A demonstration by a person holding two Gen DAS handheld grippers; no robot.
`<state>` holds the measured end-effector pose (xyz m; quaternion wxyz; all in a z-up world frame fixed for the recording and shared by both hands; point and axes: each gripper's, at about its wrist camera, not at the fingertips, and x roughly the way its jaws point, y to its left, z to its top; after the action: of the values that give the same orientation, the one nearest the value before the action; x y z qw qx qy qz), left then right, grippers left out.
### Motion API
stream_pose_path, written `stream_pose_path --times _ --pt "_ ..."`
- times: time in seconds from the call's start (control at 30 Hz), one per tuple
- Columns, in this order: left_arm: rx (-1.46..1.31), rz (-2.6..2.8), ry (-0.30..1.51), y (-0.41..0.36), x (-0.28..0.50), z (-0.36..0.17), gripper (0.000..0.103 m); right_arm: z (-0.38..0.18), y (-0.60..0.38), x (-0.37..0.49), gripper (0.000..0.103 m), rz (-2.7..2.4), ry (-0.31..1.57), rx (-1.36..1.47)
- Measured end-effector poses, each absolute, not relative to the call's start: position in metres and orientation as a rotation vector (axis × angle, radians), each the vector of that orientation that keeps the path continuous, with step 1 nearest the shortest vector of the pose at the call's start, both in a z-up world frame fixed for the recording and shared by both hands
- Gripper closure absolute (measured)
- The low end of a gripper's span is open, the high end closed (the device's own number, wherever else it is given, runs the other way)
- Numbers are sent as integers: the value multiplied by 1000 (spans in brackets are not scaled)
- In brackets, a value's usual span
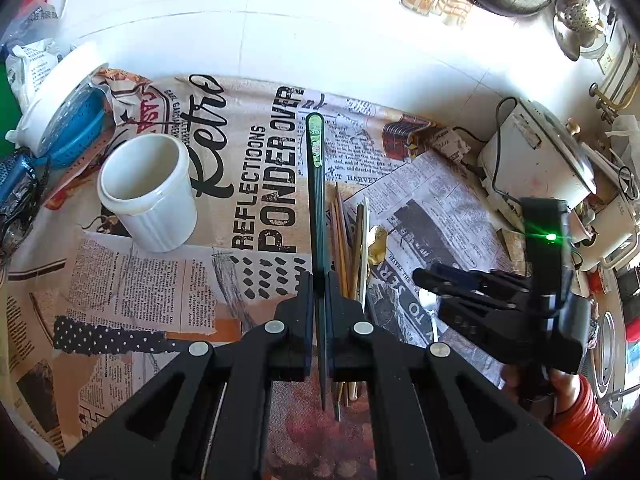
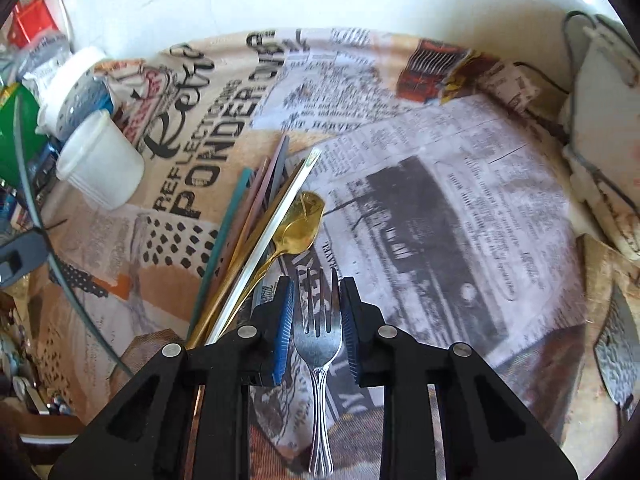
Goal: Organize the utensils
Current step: 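Lift the fork and chopstick with both grippers and carry them toward the white cup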
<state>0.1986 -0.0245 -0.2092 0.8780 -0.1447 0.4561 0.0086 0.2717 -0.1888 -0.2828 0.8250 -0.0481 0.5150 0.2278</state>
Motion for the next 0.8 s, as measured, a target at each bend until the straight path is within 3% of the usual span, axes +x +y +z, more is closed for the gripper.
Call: stream_pose_path --times 0.8 --pt "-257 47 776 -41 189 -149 100 -194 -211 247 82 532 877 -8"
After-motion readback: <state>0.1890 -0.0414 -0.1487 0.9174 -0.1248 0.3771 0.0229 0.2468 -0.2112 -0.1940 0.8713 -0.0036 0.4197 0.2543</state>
